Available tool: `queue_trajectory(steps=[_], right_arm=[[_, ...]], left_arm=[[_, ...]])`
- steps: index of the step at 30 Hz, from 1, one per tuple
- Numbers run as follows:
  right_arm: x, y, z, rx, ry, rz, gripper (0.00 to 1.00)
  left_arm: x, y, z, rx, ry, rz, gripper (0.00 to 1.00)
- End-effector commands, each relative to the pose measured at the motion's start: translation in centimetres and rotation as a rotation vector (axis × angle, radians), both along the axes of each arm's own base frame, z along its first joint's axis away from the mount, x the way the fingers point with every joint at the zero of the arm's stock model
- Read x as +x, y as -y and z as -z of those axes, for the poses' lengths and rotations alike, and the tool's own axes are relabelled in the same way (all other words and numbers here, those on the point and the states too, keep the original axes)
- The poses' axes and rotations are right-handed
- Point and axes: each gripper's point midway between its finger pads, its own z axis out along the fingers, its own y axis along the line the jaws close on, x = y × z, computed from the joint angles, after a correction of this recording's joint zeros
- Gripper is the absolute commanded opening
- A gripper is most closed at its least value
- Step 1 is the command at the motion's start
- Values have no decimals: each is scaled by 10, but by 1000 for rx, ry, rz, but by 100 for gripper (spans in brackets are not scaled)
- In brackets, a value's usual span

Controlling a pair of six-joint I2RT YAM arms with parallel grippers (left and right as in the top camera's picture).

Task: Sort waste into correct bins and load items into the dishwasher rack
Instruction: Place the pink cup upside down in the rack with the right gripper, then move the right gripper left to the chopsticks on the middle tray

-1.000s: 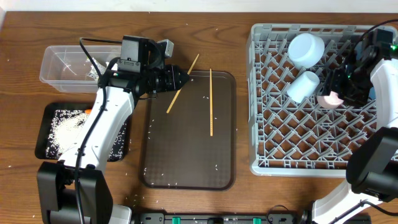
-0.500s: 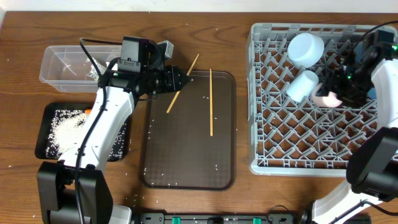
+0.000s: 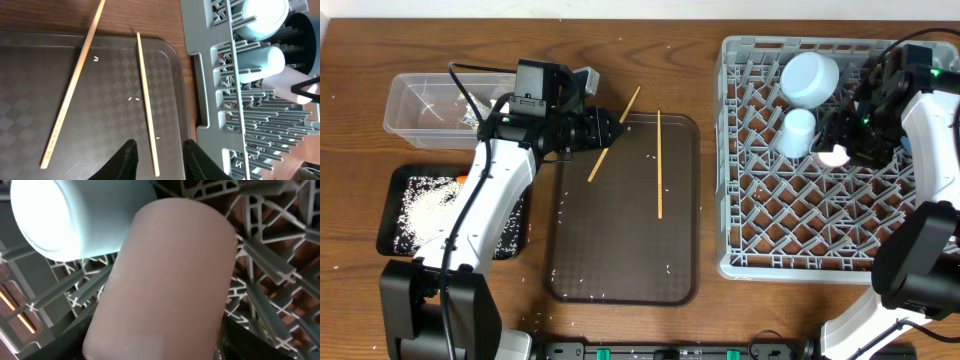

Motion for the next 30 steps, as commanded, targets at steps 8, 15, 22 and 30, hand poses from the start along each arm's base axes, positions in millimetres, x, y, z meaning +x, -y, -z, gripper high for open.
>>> queue_trajectory(steps=[8,15,22,30], right_arm=[[45,28,-63,3,223,43,73],[56,32,-101,-20,308,48,82],[51,-1,-122,47,313,-35,91],[58,-67,-123,24,319,-199,99]], left_arm=[[0,-1,1,11,6,7,31],[0,-1,1,11,6,7,31],[-1,0,2,29,33,43,32],[-10,13,7,109,85,149,50]])
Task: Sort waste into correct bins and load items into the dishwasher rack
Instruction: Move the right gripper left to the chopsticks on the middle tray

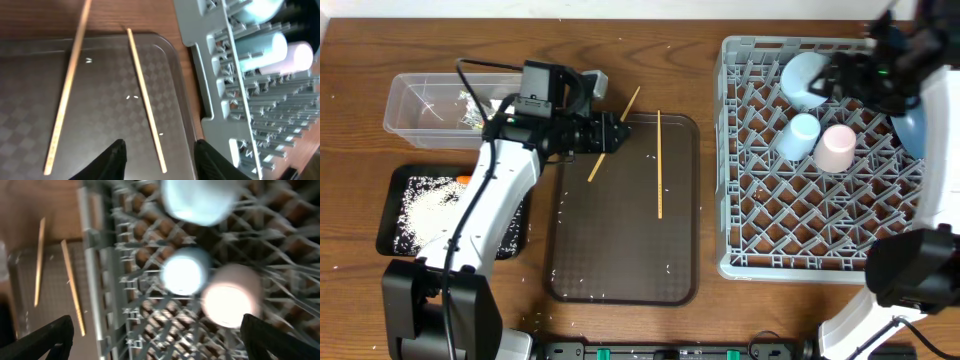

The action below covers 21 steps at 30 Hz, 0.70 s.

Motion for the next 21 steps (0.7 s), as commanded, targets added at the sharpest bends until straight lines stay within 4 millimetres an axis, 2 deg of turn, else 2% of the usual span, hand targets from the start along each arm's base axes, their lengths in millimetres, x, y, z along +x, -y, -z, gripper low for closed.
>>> queue_trajectory(steps=[1,8,16,21], right_arm=[[5,-26,-8,-10,33,-52,99],[5,-69,-9,-3,48,-136,99],[10,-125,-16,-26,123,-255,99],[20,-167,-12,-6,163,-281,99]], left_arm=[[-1,-2,8,81,26,21,51],[3,-24,27,317,53,-41,60],[8,-36,38,465,73,-86,60],[17,-71,30,397,-10,-359,60]])
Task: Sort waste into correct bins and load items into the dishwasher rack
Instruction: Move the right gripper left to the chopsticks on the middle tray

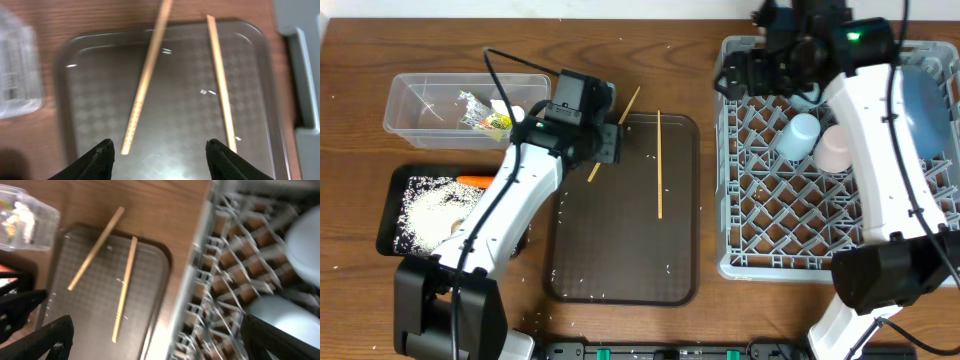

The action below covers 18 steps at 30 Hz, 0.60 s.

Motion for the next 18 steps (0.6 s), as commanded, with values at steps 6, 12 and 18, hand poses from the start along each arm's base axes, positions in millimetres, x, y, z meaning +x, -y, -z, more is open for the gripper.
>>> queue_trajectory(steps=[6,12,18], right_arm=[[17,-70,51,-35,-40,21,91],[21,-106,120,-60,-141,18,74],[18,-115,163,-92,-212,5,57]], left_arm=[[6,-60,-3,-37,-41,-333,60],[-1,-73,2,32,-63,-366,61],[-3,-75,4,43,-72,-366,61]])
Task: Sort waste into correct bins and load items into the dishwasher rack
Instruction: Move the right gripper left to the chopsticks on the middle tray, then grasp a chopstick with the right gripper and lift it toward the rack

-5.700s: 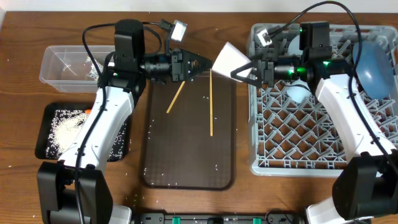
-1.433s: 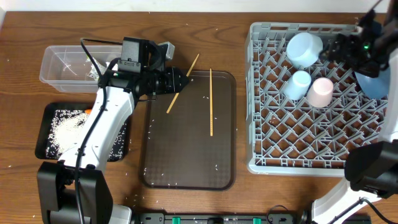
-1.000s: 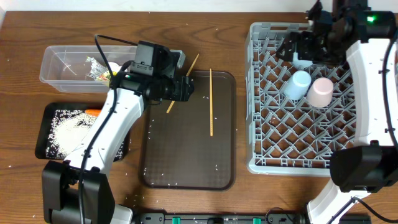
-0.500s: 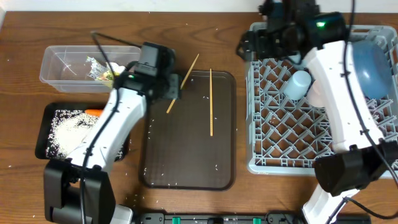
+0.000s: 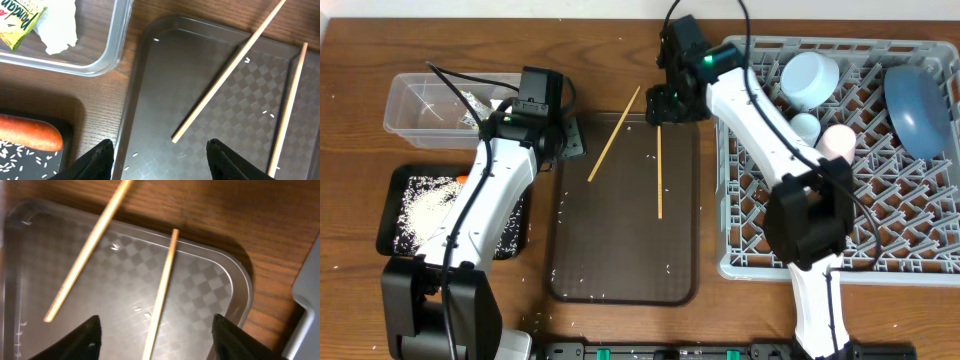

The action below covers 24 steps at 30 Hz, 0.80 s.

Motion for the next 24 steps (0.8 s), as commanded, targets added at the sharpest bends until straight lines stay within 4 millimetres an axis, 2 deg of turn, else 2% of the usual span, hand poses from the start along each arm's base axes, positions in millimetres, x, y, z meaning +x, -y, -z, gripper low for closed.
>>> queue_trajectory(steps=[1,2,9,18,21,24], right_arm=[[1,-7,9,-7,-4,13,54],[0,-9,15,-11,-13,10,51],[-7,-16,53,-35,-83,9,49],[-12,-17,85,-54,-140,41,45],[-13,-17,91,-57,-148,47,39],[-13,-21,94,-48,-153,45,26]], left_arm=[[0,-5,-7,20,21,-21,61],[0,-5,-7,21,22,-21,61],[2,-14,-8,69,31,-39,61],[1,-14,-8,74,29,-29,61],[1,-14,-8,74,29,-30,61],[1,-14,-8,74,30,-29,61]])
